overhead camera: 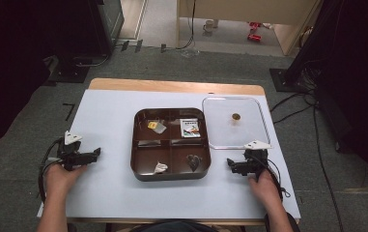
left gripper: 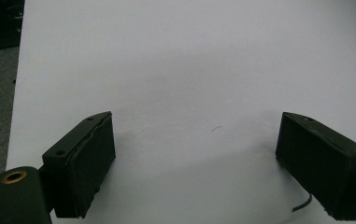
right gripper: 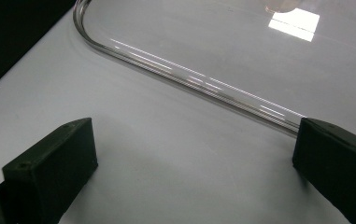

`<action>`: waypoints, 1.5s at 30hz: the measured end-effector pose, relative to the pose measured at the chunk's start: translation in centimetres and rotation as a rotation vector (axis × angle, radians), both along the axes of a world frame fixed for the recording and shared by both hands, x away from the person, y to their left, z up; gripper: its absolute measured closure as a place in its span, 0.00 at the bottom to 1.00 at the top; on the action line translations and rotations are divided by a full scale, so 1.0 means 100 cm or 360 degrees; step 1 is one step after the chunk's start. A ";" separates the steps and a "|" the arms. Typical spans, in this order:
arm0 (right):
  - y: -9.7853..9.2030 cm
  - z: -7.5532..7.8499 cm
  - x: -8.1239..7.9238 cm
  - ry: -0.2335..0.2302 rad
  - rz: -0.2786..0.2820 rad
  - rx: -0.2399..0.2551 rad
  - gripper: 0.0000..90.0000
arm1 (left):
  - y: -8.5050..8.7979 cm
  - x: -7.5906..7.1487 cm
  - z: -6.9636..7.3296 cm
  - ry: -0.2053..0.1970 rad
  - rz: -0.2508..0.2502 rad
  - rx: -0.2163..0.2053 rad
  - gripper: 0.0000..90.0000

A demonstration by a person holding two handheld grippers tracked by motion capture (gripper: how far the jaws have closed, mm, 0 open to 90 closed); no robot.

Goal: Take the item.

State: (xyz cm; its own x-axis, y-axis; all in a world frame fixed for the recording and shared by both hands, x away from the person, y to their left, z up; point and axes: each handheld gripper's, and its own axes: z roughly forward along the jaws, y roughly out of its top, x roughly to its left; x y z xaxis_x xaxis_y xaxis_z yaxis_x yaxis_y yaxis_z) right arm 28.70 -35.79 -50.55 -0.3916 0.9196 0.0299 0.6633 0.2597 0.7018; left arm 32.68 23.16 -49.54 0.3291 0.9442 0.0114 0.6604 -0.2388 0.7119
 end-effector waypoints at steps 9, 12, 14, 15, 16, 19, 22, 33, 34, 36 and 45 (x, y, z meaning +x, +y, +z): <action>0.000 0.000 0.000 -0.0001 -0.0001 0.0001 0.00 | 0.000 0.000 0.000 0.0003 0.0006 -0.0005 0.13; 0.000 0.000 0.000 0.0000 -0.0001 0.0002 0.00 | -0.001 0.000 0.000 0.0008 0.0024 -0.0009 0.13; 0.000 0.000 0.000 0.0000 -0.0002 0.0002 0.00 | -0.001 0.000 0.001 0.0012 0.0032 -0.0008 0.13; 0.000 0.000 0.000 0.0000 -0.0002 0.0002 0.00 | -0.001 0.000 0.001 0.0015 0.0036 -0.0007 0.13; 0.000 0.000 0.000 0.0000 -0.0001 0.0001 0.00 | -0.002 0.000 0.001 0.0019 0.0040 -0.0005 0.13; 0.000 0.000 0.000 0.0000 -0.0002 0.0001 0.00 | -0.002 0.001 0.002 0.0028 0.0044 -0.0005 0.14; 0.000 0.000 0.000 0.0000 -0.0002 0.0000 0.00 | -0.003 0.002 0.003 0.0052 0.0045 0.0008 0.14; 0.000 0.000 0.000 -0.0001 -0.0003 0.0001 0.00 | -0.006 0.006 0.011 0.0137 0.0012 0.0027 0.25; 0.000 0.000 0.000 -0.0002 -0.0003 0.0000 0.00 | -0.007 0.006 0.013 0.0148 -0.0022 0.0036 0.29; 0.000 0.000 0.000 -0.0002 -0.0003 0.0000 0.00 | -0.008 0.008 0.013 0.0151 -0.0018 0.0032 0.31; 0.000 0.000 0.000 0.0001 -0.0002 -0.0003 0.00 | -0.008 0.016 0.020 0.0254 -0.0091 -0.0037 0.48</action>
